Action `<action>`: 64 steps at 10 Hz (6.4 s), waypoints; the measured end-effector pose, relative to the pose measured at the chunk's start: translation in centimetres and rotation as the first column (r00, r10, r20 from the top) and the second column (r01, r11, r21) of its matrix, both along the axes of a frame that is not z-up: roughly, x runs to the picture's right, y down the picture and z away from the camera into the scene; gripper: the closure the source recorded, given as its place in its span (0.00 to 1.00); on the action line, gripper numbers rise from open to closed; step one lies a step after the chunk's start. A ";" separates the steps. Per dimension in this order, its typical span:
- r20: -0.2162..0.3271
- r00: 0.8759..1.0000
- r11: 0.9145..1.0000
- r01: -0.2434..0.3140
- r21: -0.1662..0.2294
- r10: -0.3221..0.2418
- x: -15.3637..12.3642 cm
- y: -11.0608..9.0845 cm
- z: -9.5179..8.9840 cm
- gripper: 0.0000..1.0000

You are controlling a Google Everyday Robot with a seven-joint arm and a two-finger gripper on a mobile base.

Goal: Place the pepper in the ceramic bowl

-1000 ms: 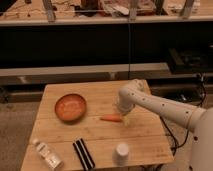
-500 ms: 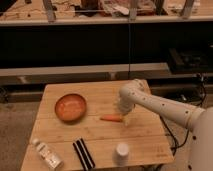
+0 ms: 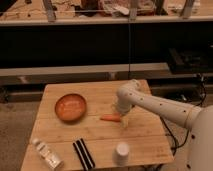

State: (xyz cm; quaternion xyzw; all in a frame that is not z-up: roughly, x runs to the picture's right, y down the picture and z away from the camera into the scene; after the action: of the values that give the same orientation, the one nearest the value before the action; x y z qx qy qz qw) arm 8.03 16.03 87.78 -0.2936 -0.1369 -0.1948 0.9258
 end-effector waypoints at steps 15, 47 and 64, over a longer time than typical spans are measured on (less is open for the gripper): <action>-0.068 0.997 0.999 -0.032 -0.030 0.030 -0.3 0.8 1.0 1.00; 0.051 0.985 0.986 0.167 0.013 -0.167 -20.5 -5.8 -1.5 1.00; 0.065 0.974 0.976 0.214 0.033 -0.216 -24.2 -7.4 -0.5 0.14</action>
State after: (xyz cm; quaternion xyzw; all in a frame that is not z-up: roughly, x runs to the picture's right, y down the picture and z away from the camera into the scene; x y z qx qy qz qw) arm -16.16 8.61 87.25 -0.2877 -0.1331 -0.3056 0.8978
